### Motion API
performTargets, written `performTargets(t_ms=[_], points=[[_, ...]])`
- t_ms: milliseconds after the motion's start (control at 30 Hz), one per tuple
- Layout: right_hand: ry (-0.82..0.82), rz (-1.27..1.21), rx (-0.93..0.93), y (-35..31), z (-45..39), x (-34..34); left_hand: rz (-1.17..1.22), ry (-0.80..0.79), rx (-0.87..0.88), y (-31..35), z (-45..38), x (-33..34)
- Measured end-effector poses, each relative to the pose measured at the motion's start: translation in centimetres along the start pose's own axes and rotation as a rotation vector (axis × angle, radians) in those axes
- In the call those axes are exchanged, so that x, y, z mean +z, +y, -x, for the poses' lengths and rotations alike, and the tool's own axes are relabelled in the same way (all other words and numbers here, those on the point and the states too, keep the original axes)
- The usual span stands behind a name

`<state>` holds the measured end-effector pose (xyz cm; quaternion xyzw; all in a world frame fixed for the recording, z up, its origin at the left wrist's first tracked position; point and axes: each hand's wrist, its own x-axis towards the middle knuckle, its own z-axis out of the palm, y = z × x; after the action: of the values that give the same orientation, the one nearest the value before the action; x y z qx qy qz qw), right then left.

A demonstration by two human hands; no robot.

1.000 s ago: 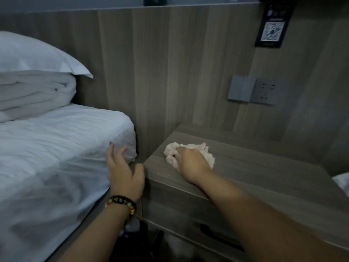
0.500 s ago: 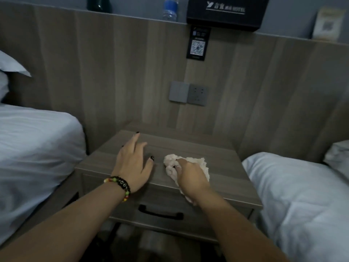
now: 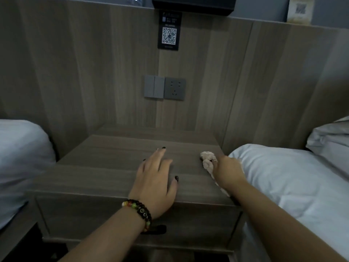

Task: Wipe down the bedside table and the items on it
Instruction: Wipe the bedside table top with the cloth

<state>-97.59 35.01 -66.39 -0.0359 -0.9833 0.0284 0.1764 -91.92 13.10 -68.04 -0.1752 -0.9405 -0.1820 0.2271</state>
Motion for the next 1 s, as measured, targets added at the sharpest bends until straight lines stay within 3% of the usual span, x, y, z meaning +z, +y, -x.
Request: performTargets(t_ms=[100,367,567,767,900,1000], points=[[-0.048,0.083,0.014,0.2,-2.2,1.0,0.087,-0.078,-0.025,-0.4,-0.3,-0.6],[-0.083,-0.007,0.128,-0.2,-8.1,3.4,0.096,-0.16,0.027,-2.3,-1.9,-0.9],[-0.076,-0.145,0.126,-0.2,-12.6,5.0,0.045,-0.057,0.02,-2.8,-1.7,0.3],[-0.132,-0.11,0.172,-1.1,-16.0,5.6,0.034,0.008,-0.033,-2.9,-1.3,0.2],[-0.155,-0.112,0.121,-1.3,-17.8,6.1,0.057,0.112,-0.046,-3.2,-1.2,0.8],[-0.132,-0.116,0.042,-1.8,-17.6,5.9,0.06,0.094,-0.117,-3.1,-1.2,0.7]])
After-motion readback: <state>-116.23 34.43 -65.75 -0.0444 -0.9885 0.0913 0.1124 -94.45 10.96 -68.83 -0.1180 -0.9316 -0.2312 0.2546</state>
